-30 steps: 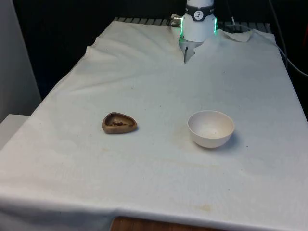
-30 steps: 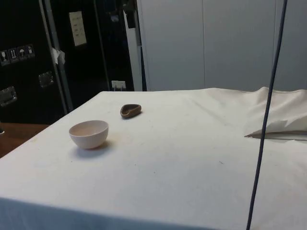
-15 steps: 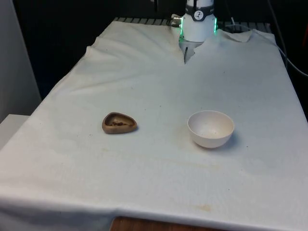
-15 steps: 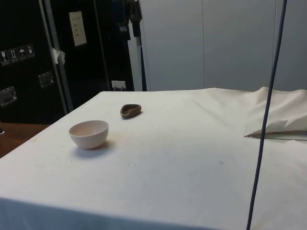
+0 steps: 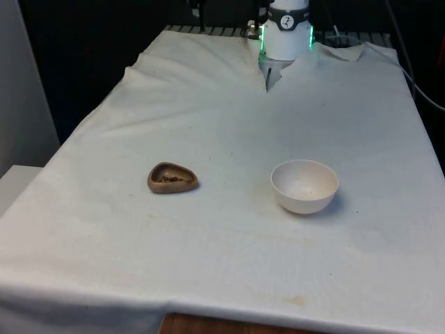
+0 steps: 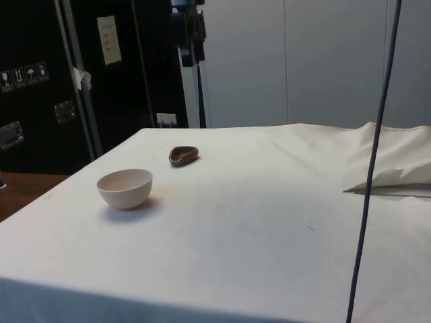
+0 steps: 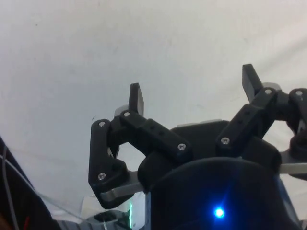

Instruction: Pour the coffee beans from the cup into the bowl.

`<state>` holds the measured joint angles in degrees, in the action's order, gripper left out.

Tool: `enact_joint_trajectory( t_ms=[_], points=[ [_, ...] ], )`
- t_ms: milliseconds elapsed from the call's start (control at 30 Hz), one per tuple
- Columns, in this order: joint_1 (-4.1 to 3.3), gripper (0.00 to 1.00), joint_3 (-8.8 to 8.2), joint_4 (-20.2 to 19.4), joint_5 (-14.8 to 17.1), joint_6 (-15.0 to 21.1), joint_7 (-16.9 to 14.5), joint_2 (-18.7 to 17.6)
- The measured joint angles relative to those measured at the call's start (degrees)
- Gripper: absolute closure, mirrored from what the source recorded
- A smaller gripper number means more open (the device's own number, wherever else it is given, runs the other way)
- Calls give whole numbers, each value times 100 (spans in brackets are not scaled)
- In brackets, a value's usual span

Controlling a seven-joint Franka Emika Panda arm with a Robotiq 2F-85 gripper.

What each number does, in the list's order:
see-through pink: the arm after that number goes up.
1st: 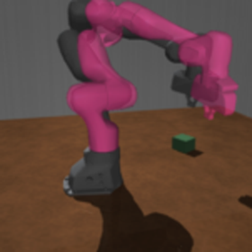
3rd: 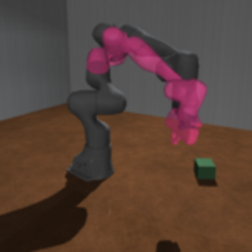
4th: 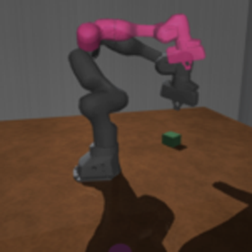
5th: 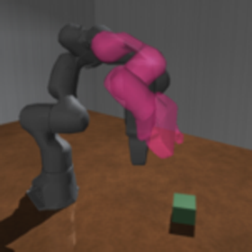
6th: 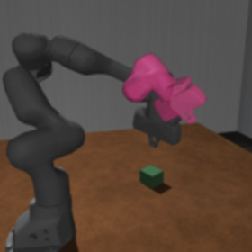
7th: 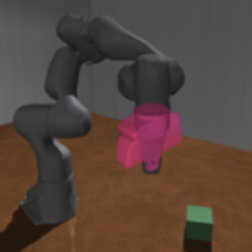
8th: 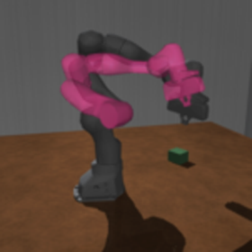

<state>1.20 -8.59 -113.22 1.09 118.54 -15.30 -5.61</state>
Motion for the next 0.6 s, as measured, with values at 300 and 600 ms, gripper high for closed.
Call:
enact_joint_trajectory(
  t_ms=[300, 600],
  points=[
    [6, 0, -166, -23, 0, 321, -172, -183],
    [6, 0, -298, -6, 23, 756, -269, -447]
  ],
)
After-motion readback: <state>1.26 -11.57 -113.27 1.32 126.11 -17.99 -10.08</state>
